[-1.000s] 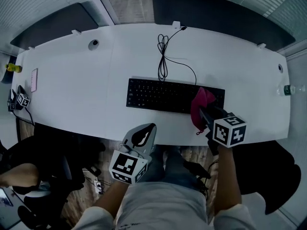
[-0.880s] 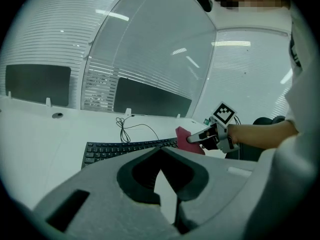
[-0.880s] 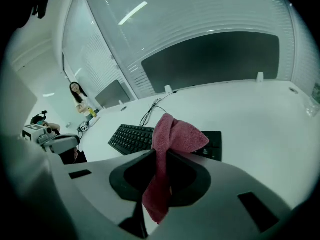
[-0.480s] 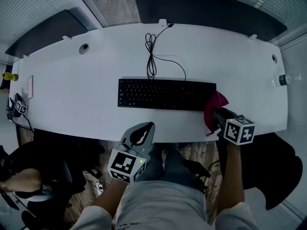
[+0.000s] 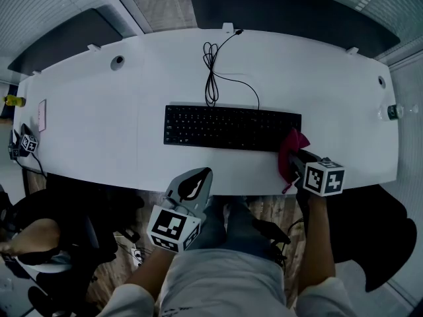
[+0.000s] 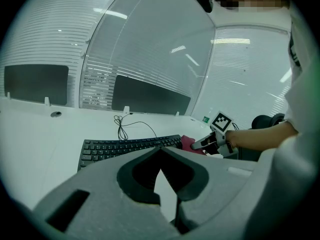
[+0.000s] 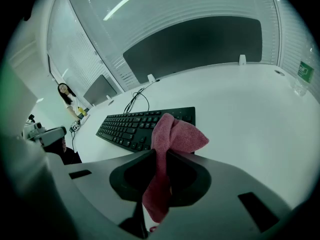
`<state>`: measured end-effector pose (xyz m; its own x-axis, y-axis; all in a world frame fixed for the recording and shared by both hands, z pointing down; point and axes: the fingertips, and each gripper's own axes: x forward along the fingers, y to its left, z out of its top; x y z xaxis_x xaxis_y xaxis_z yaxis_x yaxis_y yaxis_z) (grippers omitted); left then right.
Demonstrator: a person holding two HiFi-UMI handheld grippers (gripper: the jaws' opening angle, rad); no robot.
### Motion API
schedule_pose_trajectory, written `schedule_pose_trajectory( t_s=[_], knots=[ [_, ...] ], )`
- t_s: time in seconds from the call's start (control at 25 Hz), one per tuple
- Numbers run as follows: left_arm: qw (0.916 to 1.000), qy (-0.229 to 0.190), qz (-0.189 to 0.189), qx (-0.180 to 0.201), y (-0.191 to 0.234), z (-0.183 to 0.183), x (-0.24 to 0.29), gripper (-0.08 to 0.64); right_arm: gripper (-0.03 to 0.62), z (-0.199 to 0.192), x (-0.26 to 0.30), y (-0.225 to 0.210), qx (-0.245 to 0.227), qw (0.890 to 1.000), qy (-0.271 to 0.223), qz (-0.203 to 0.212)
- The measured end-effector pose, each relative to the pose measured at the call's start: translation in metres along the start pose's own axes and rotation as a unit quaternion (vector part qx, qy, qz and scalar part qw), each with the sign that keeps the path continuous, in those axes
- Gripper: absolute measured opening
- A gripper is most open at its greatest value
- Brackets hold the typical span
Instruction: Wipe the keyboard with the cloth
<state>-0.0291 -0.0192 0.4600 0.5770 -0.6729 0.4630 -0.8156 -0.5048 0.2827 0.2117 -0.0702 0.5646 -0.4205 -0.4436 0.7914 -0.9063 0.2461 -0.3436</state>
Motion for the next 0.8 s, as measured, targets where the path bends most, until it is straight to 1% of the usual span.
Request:
schedule_pose_trajectory(
  t_s=[0.16, 0.32, 0.52, 0.68, 0.8],
  knots=[
    [0.9999, -0.002, 0.009, -0.006, 0.006, -0.002, -0.004, 0.011, 0.063, 0.003, 0.012, 0.02, -0.012, 1.0, 0.006, 0.016],
    [0.9998, -0.004, 0.018, -0.011, 0.014, -0.005, -0.01, 0.011, 0.063, 0.007, 0.03, 0.052, -0.026, 0.999, 0.012, 0.042],
    [0.999, -0.008, 0.038, -0.022, 0.03, -0.007, -0.024, 0.011, 0.062, 0.011, 0.054, 0.105, -0.047, 0.995, 0.023, 0.085],
    [0.998, -0.012, 0.055, -0.029, 0.044, -0.01, -0.035, 0.011, 0.062, 0.014, 0.076, 0.151, -0.071, 0.99, 0.033, 0.12],
    [0.997, -0.015, 0.067, -0.037, 0.055, -0.014, -0.046, 0.011, 0.063, 0.014, 0.09, 0.18, -0.088, 0.986, 0.042, 0.138]
  ],
)
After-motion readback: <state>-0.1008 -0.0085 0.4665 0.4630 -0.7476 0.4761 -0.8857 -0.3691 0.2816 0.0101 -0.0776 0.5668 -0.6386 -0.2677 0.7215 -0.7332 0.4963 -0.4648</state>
